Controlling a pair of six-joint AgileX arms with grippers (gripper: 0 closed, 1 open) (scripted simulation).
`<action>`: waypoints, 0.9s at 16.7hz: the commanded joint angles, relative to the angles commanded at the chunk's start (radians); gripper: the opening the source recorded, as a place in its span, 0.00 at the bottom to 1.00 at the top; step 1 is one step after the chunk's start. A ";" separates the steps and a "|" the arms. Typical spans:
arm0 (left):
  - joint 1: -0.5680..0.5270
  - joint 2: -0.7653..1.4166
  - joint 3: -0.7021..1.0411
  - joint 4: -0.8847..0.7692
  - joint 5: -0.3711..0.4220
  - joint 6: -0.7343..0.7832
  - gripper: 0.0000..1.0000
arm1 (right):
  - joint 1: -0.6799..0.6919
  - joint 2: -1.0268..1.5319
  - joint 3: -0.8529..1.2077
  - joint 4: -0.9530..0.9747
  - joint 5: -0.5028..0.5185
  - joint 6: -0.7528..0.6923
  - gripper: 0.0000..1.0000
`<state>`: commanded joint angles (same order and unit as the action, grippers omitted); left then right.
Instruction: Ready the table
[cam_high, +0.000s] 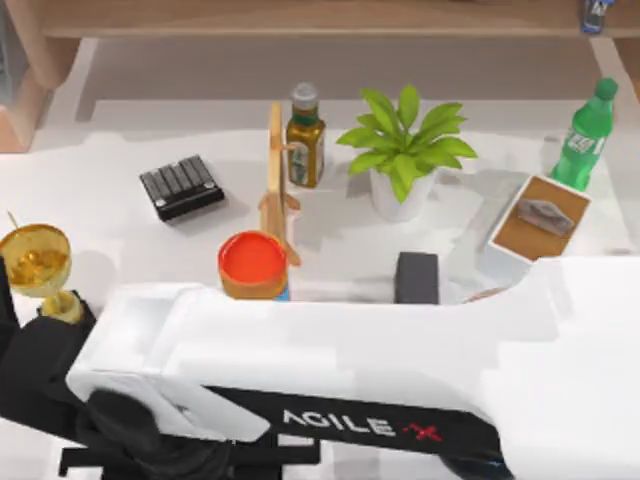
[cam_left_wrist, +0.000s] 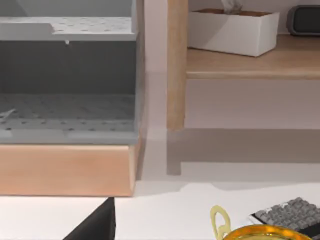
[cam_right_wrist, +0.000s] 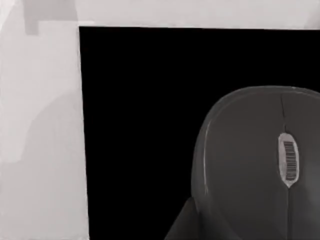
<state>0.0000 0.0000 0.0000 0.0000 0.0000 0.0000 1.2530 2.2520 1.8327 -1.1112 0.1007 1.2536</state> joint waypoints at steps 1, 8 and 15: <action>0.000 0.000 0.000 0.000 0.000 0.000 1.00 | 0.015 0.010 -0.005 0.007 0.000 0.009 0.00; 0.000 0.000 0.000 0.000 0.000 0.000 1.00 | 0.021 0.013 -0.007 0.011 0.000 0.016 0.00; 0.000 0.000 0.000 0.000 0.000 0.000 1.00 | 0.020 -0.006 0.005 0.020 0.001 0.015 0.00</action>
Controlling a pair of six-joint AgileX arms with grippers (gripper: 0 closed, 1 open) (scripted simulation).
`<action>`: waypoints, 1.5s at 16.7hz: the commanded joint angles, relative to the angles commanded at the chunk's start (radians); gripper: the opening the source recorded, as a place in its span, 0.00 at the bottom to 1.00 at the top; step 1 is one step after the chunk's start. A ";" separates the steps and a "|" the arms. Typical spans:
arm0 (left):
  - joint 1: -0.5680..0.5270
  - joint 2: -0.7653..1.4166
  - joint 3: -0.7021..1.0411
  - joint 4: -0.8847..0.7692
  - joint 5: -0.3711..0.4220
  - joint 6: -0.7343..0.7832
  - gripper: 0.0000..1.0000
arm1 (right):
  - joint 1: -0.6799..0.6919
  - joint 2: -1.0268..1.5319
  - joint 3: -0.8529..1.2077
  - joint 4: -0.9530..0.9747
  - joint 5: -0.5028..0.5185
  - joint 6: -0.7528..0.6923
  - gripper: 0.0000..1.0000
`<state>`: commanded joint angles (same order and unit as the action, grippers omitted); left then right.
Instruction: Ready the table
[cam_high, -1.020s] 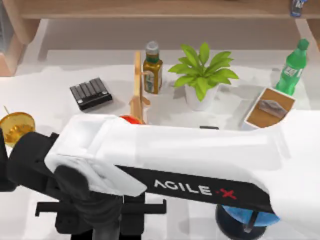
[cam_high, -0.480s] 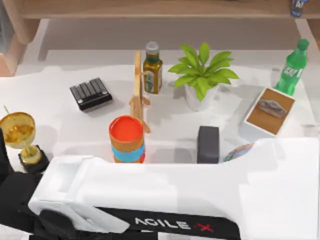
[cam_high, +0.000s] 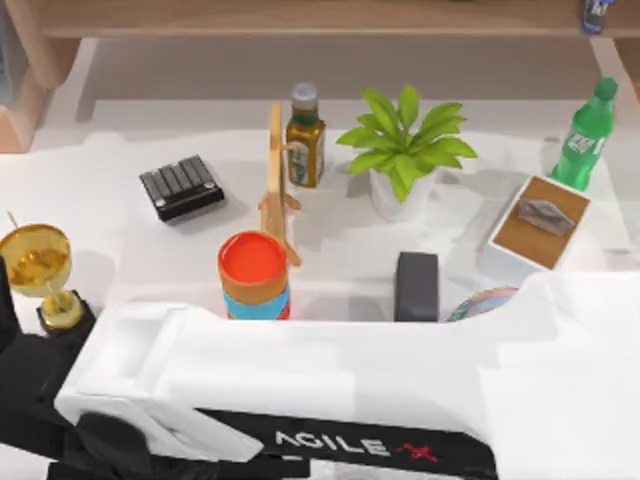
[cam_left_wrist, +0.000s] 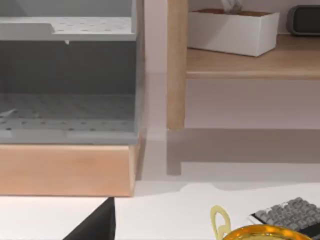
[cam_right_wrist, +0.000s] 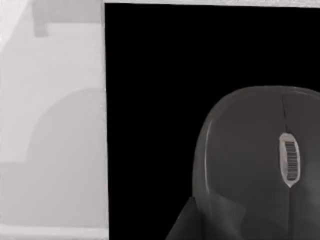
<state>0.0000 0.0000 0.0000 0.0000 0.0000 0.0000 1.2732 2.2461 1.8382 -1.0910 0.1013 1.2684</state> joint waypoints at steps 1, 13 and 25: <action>0.000 0.000 0.000 0.000 0.000 0.000 1.00 | 0.000 -0.004 0.003 0.002 0.000 0.000 0.00; 0.000 0.000 0.000 0.000 0.000 0.000 1.00 | 0.001 -0.034 0.023 0.026 0.003 -0.001 0.00; 0.000 0.000 0.000 0.000 0.000 0.000 1.00 | 0.002 0.033 -0.035 0.025 0.000 -0.001 0.00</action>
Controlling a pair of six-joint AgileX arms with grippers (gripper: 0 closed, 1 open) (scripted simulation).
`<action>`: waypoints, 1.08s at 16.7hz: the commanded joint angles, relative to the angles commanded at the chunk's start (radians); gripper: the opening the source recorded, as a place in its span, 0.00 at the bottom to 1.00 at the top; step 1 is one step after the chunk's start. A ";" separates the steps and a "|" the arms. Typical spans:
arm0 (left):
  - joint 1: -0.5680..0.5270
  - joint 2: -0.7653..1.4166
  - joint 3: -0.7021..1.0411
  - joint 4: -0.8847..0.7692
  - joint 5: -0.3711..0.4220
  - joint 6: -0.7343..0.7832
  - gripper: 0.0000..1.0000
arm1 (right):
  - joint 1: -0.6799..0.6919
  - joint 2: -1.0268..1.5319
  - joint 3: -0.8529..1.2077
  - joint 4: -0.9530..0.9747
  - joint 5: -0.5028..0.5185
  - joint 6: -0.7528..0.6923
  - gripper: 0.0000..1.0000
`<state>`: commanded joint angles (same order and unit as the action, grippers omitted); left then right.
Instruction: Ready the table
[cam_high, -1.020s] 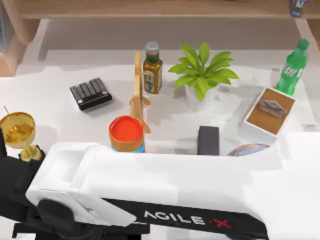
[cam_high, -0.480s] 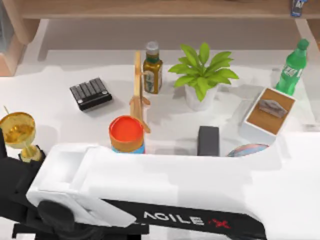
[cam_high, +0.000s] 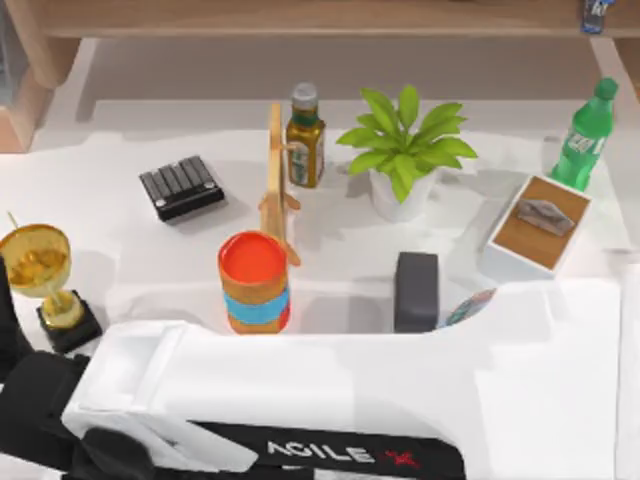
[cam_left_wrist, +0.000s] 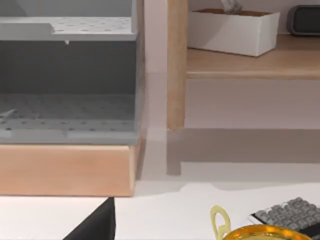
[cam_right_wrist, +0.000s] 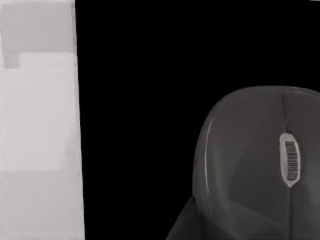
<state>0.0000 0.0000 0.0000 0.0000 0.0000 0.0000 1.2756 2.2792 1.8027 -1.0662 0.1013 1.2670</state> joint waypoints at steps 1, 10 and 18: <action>0.000 0.000 0.000 0.000 0.000 0.000 1.00 | 0.000 0.000 0.000 0.000 0.000 0.000 0.00; 0.000 0.000 0.000 0.000 0.000 0.000 1.00 | 0.000 0.000 0.000 0.000 0.000 0.000 0.60; 0.000 0.000 0.000 0.000 0.000 0.000 1.00 | 0.000 0.000 0.000 0.000 0.000 0.000 1.00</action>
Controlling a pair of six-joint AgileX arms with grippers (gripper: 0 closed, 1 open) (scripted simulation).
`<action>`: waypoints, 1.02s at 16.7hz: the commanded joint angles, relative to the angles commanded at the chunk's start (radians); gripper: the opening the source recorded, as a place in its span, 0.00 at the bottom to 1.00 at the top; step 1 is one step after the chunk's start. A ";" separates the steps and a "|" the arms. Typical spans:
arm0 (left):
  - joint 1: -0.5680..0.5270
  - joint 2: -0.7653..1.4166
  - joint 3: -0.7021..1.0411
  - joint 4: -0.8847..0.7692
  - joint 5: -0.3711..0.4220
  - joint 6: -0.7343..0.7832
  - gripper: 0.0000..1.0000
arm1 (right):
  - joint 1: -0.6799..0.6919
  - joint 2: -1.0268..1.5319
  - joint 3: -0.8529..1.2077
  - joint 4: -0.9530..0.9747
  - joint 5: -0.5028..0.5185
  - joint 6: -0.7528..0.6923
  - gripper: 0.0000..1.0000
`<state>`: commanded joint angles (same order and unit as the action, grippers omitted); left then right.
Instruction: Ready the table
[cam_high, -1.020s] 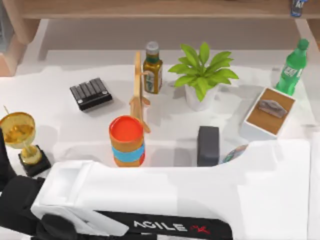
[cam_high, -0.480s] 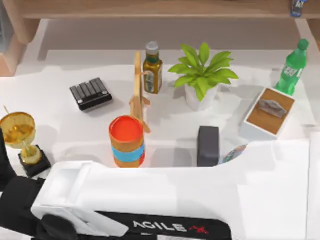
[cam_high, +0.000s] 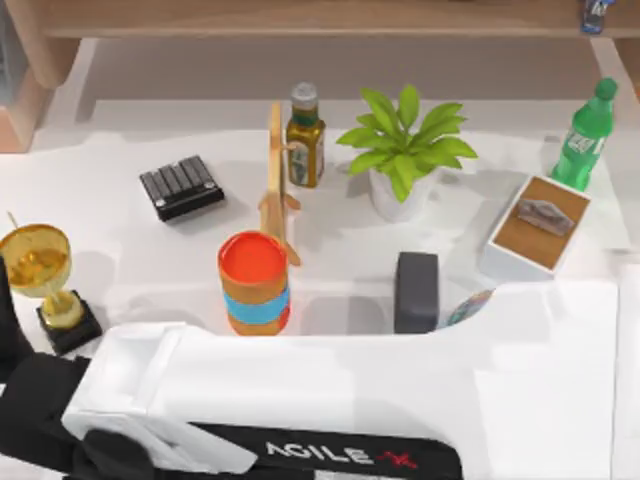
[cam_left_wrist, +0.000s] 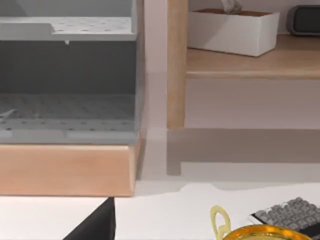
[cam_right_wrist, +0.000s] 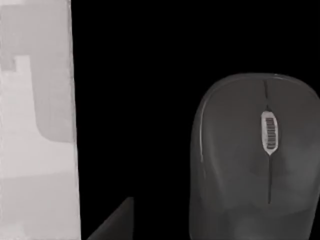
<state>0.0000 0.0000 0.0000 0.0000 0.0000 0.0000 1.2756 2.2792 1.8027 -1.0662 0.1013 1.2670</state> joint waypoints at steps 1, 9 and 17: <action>0.000 0.000 0.000 0.000 0.000 0.000 1.00 | 0.000 0.000 0.000 0.000 0.000 0.000 1.00; 0.000 0.000 0.000 0.000 0.000 0.000 1.00 | -0.024 -0.019 -0.012 0.018 -0.007 0.002 1.00; 0.000 0.000 0.000 0.000 0.000 0.000 1.00 | -0.442 -0.292 -0.239 0.401 -0.136 0.048 1.00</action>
<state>0.0000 0.0000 0.0000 0.0000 0.0000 0.0000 0.8339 1.9868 1.5637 -0.6651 -0.0350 1.3146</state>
